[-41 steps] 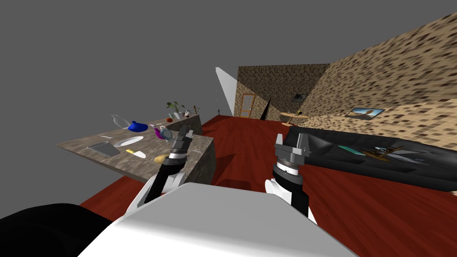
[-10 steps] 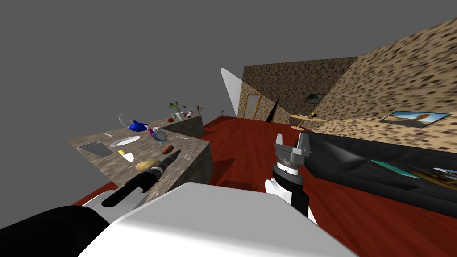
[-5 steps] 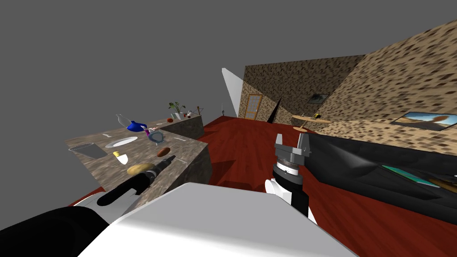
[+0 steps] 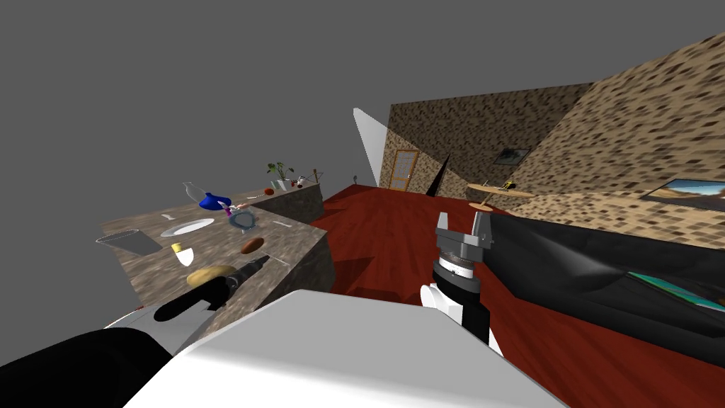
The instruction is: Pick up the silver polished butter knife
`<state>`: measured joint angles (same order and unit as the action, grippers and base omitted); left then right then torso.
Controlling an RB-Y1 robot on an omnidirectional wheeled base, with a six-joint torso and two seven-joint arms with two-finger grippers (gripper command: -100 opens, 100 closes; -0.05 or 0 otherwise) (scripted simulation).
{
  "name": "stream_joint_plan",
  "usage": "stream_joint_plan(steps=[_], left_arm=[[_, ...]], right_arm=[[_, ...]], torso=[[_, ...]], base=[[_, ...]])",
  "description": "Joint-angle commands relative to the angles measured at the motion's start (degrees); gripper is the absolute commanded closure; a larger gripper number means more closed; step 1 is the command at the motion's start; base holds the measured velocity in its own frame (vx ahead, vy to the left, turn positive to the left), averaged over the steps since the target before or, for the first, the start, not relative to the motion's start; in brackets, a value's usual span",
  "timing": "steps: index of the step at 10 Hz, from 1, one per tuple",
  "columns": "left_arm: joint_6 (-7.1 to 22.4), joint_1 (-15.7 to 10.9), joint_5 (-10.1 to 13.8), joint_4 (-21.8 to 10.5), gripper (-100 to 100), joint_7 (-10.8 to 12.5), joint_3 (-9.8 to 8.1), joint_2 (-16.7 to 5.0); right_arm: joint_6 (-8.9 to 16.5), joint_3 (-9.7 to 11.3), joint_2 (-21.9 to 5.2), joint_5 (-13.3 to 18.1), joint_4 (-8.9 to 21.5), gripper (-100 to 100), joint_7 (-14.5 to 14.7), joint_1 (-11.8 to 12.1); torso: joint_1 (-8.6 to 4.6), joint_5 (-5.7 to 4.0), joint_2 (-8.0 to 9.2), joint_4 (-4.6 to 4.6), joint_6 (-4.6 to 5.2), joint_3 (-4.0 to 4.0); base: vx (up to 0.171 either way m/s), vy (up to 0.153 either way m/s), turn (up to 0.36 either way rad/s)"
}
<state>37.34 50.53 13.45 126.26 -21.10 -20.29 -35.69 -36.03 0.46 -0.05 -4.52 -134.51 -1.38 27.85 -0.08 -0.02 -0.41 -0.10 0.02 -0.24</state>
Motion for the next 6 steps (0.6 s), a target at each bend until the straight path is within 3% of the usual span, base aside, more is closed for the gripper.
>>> stream_joint_plan(steps=[1, 3, 6], left_arm=[[1.04, 1.59, 1.01, 0.02, -100, -0.36, -0.89, -0.49], [5.08, 2.46, 2.94, -1.57, -100, -1.54, -2.25, -1.78], [8.16, 2.77, 3.85, -2.34, -100, -2.05, -2.85, -2.29]], right_arm=[[0.00, 0.00, 0.00, 0.00, 0.00, 0, 0.00, 0.00], [0.00, 0.00, 0.00, 0.00, 0.00, 0, 0.00, 0.00], [0.00, 0.00, 0.00, 0.00, 0.00, 0, 0.00, 0.00]], torso=[[0.00, 0.00, 0.00, 0.00, 0.00, 0.00], [0.00, 0.00, -0.02, 0.00, 0.00, -0.01], [-0.08, -0.02, -0.10, -0.02, 0.00, -0.06]], base=[[0.092, -0.025, 0.016], [0.141, -0.035, 0.052], [0.119, -0.045, 0.025]])
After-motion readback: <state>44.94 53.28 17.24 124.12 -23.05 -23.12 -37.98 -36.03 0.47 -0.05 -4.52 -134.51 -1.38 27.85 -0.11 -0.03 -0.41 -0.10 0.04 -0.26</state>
